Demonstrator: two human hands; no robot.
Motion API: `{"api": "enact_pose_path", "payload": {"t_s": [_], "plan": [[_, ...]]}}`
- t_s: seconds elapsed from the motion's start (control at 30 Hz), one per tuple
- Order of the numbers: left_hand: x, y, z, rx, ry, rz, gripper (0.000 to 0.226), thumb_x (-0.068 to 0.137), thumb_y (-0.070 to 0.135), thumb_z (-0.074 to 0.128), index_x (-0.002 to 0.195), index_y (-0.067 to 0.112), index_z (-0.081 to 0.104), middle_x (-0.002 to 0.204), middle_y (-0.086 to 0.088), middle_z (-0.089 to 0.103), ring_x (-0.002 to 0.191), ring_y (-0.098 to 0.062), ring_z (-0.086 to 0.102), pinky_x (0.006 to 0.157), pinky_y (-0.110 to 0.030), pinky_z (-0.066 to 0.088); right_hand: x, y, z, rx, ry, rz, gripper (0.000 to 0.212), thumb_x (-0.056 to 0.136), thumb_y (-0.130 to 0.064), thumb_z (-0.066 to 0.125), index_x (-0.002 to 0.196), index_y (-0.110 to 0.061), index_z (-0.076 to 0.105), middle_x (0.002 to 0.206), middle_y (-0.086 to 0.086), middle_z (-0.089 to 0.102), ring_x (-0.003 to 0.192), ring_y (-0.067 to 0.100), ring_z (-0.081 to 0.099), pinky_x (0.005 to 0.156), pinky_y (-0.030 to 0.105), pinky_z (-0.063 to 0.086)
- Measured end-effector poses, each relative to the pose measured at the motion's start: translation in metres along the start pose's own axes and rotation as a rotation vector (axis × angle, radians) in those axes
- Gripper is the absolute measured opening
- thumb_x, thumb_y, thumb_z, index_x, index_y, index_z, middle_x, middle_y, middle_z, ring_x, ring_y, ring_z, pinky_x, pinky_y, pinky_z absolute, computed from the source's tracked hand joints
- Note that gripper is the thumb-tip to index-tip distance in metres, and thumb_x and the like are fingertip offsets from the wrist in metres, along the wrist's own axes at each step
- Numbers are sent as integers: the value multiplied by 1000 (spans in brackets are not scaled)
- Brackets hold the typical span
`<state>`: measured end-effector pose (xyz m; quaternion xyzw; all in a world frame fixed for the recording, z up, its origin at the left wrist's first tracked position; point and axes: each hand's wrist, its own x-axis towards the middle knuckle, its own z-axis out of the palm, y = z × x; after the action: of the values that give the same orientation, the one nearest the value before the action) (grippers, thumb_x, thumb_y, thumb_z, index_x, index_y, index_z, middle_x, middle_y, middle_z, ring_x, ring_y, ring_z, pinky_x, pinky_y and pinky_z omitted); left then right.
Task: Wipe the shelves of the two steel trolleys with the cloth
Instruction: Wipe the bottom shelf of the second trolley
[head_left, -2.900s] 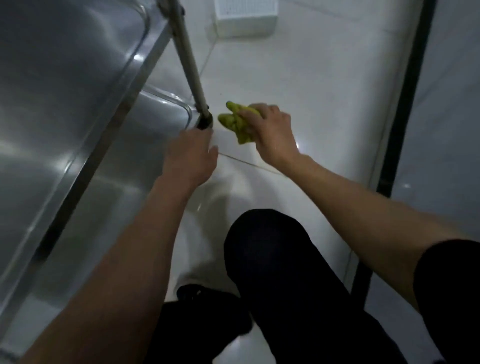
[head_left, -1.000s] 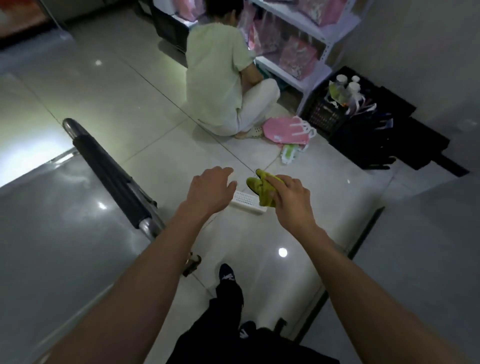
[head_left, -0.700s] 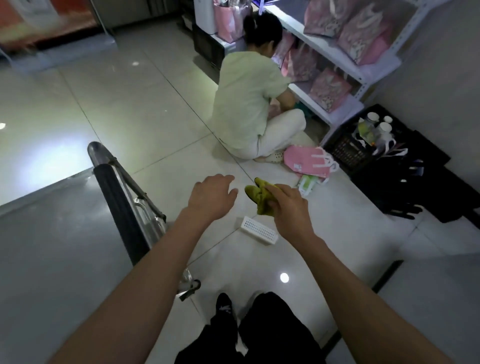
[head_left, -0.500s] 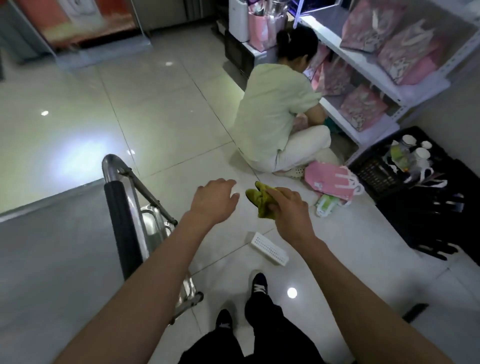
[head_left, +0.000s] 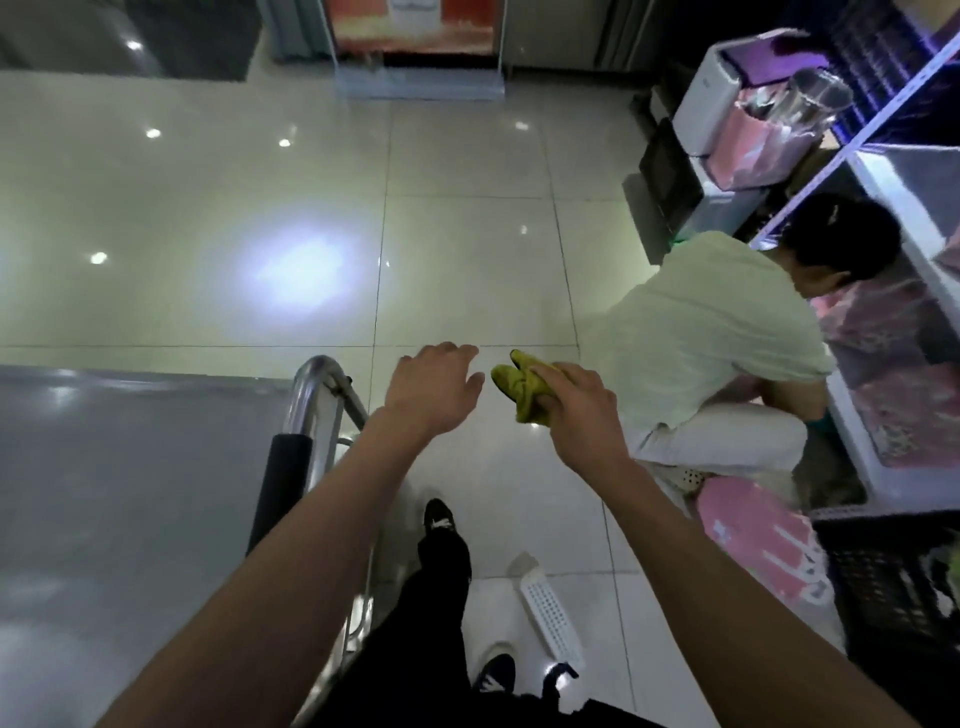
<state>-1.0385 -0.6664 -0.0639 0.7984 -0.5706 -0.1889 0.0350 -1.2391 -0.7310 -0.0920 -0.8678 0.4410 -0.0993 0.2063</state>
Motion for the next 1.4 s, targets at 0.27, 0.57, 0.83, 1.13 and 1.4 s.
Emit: {"api": "enact_pose_path", "payload": {"t_s": [0.27, 0.57, 0.83, 1.13, 1.4], "plan": [[122, -61, -64, -69, 50, -120, 47, 103, 44, 42, 146, 25, 45, 136, -2, 57, 124, -27, 54, 100, -44, 43, 180, -33, -7, 5, -16, -95, 49, 98, -11, 57, 141, -35, 54, 130, 3, 61, 111, 31, 54, 90, 49, 48], [242, -123, -110, -88, 45, -255, 48, 103, 45, 41, 147, 25, 44, 140, -2, 56, 127, -25, 53, 100, -42, 43, 351, -47, -2, -14, -96, -204, 42, 101, -15, 55, 141, -29, 56, 134, 4, 58, 114, 31, 52, 92, 47, 46], [309, -200, -142, -164, 105, -562, 48, 103, 45, 40, 147, 26, 43, 138, -1, 56, 126, -24, 53, 101, -42, 43, 519, -101, 28, 75, -232, -509, 48, 99, -15, 58, 142, -35, 54, 130, 1, 61, 111, 27, 53, 92, 42, 46], [280, -328, -150, -355, 219, -1028, 49, 104, 45, 39, 149, 28, 42, 141, 0, 54, 128, -24, 52, 103, -42, 42, 615, -259, 100, -2, -505, -930, 66, 96, -5, 49, 148, -44, 42, 128, -8, 59, 110, 23, 51, 86, 43, 49], [223, -423, -150, -523, 362, -1353, 49, 103, 46, 40, 148, 27, 43, 141, -1, 55, 129, -25, 52, 105, -43, 41, 630, -426, 181, -96, -674, -1328, 89, 73, 8, 44, 147, -40, 47, 120, -4, 62, 104, 26, 55, 73, 39, 52]]}}
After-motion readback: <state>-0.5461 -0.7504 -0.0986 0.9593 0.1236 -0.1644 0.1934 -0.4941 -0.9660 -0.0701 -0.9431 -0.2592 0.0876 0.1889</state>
